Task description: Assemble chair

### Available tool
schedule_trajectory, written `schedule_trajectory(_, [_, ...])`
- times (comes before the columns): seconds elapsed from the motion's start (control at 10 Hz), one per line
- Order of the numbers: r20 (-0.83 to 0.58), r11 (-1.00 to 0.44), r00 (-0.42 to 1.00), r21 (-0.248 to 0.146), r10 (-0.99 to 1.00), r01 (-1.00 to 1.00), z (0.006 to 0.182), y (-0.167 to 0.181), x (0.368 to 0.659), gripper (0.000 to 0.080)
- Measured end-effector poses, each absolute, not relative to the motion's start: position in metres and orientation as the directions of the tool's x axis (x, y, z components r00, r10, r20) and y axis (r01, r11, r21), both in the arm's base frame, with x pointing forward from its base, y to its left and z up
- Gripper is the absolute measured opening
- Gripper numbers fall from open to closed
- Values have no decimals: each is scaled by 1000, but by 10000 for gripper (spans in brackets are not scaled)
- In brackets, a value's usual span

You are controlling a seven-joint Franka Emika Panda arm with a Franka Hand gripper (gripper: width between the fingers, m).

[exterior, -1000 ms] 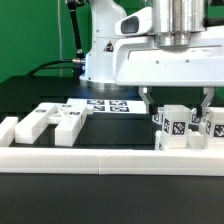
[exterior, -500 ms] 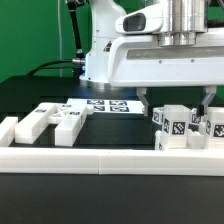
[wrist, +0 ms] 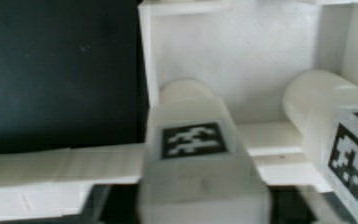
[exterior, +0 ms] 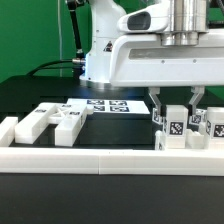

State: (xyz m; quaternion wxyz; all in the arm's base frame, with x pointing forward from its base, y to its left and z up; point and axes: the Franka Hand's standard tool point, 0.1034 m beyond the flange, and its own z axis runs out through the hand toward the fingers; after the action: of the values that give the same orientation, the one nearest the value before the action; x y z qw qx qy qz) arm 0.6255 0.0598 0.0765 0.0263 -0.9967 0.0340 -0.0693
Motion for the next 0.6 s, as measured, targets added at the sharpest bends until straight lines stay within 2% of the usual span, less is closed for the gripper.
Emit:
schedule_trajectory(0.1, [136, -996, 988, -57, -71, -64, 77, 60, 626, 289])
schedule_trajectory(0.2, [136, -996, 988, -57, -72, -64, 77, 60, 626, 289])
schedule_trajectory(0.6, [96, -866, 863, -114, -497, -486, 76, 59, 625, 289])
